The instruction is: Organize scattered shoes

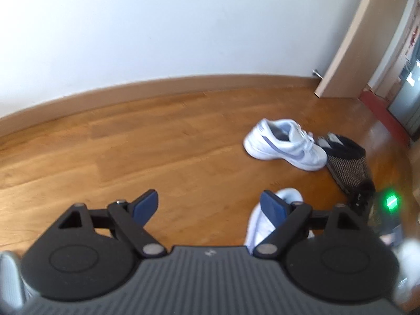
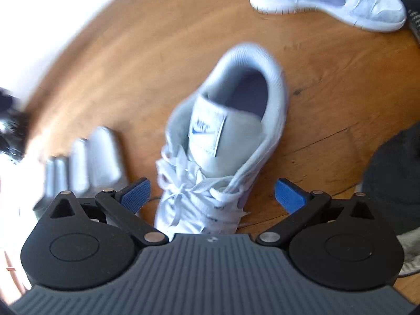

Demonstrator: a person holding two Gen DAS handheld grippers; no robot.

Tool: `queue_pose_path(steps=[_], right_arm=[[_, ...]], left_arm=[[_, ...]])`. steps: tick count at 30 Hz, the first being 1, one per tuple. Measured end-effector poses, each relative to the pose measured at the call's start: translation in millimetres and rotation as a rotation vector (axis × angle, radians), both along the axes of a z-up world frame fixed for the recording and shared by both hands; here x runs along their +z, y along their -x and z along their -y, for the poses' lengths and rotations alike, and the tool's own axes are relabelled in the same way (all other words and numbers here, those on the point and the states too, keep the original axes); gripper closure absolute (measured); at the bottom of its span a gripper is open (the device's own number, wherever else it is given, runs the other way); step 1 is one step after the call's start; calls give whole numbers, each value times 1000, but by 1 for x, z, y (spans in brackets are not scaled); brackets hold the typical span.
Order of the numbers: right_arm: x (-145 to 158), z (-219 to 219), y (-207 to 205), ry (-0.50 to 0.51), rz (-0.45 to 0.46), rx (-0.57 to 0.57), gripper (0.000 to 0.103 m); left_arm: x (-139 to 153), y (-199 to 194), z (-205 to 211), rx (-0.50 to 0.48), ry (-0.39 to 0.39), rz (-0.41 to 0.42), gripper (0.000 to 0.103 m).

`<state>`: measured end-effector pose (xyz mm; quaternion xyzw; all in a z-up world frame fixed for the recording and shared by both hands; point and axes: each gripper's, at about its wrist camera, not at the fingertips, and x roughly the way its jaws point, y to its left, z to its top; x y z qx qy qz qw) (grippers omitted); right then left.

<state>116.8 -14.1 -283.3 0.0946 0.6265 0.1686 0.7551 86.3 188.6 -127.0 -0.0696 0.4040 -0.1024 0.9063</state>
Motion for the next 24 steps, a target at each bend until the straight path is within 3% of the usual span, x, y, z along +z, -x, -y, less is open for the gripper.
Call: queue_pose_path(steps=[5,8,13,20,24], right_arm=[[-29,-32,11,46,149,195,6],[-26,-43,13,-30,194,354,13],[-25,-76,18,-70,202,383,14],[-29,-110,14,-146,248,572,14],[-26,-108,3,-154,206,549,8]], left_arm=[[-5,4,0,-12,-40,0,18],[-7,9,-10,-17,-43,-15,18],[-12,10,-22,12,-43,-43,18],[0,9,-26,16,-43,-28,18],[-1,4,-24,30,-36,-23,18]])
